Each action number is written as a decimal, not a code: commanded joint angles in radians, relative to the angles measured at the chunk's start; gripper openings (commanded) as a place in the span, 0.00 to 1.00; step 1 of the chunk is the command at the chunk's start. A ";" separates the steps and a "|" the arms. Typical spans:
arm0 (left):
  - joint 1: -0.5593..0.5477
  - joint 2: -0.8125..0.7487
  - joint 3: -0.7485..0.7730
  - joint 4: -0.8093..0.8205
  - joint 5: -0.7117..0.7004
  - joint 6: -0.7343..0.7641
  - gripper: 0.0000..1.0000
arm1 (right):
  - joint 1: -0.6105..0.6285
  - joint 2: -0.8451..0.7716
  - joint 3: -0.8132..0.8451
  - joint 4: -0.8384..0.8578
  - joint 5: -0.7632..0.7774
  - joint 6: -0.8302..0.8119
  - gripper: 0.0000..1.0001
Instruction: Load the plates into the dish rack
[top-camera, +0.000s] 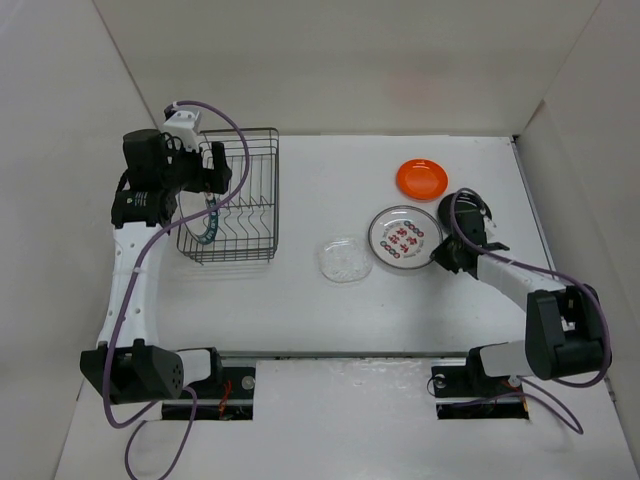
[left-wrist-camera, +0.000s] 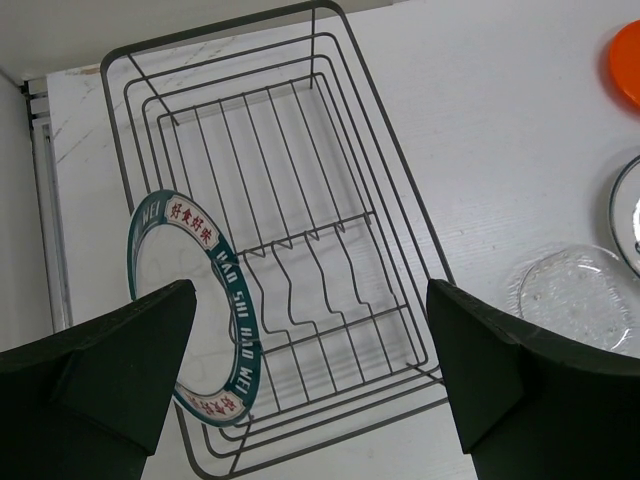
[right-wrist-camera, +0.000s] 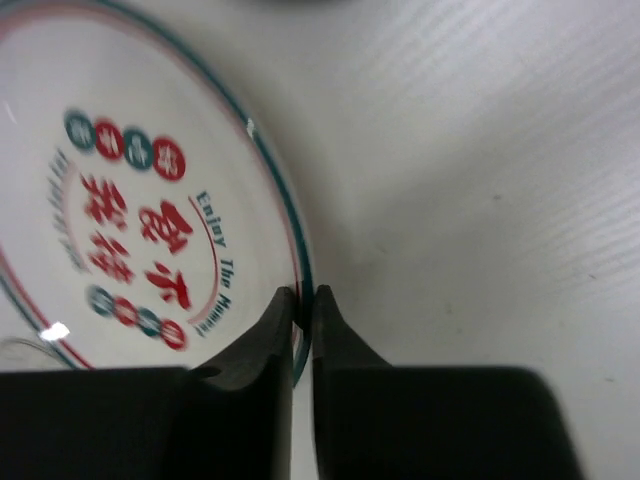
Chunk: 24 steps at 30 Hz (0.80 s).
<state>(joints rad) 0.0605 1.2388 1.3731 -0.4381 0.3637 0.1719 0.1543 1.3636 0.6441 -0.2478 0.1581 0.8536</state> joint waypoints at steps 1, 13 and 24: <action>-0.002 -0.013 0.001 0.048 0.021 0.003 0.99 | -0.013 0.002 0.037 -0.002 -0.002 -0.030 0.00; -0.002 0.027 0.013 0.048 0.021 0.003 0.99 | -0.004 -0.086 0.025 0.076 0.038 0.039 0.00; -0.034 0.083 0.113 0.039 0.061 -0.017 0.99 | 0.142 -0.190 0.206 0.119 0.193 0.004 0.00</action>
<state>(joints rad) 0.0456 1.3289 1.4113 -0.4347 0.3897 0.1650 0.2478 1.1980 0.7563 -0.2134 0.2806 0.8745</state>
